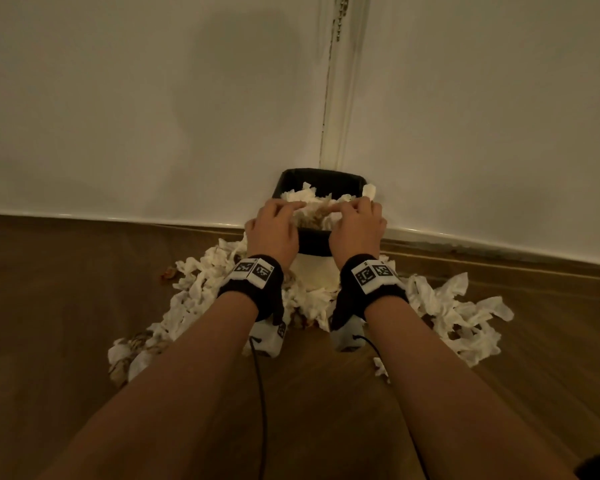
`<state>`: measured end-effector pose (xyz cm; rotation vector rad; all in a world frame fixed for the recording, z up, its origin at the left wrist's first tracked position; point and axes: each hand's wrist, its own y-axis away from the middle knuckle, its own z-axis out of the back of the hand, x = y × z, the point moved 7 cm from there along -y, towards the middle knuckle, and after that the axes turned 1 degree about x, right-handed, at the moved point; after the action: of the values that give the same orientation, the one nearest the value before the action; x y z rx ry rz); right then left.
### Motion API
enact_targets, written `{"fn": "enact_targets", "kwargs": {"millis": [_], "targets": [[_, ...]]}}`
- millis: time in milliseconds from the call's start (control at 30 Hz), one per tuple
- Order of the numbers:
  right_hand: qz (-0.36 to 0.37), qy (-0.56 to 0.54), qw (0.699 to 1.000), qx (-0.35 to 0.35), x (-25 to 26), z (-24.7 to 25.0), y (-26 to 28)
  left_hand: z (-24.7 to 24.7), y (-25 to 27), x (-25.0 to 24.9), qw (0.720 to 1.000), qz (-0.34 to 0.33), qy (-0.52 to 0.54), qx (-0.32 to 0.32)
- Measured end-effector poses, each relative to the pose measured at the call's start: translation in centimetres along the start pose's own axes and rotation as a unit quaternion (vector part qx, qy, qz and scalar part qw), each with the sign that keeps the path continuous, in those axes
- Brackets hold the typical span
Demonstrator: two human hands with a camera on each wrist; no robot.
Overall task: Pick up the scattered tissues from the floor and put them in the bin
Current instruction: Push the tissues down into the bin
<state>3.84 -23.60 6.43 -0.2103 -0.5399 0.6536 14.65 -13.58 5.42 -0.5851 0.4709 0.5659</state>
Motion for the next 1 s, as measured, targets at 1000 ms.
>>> {"fn": "enact_targets", "kwargs": {"millis": [1000], "targets": [[0.072, 0.072, 0.884, 0.456, 3.5, -20.5, 12.2, -9.9, 17.9, 17.3, 0.891, 0.113, -0.165, 0.408]]}}
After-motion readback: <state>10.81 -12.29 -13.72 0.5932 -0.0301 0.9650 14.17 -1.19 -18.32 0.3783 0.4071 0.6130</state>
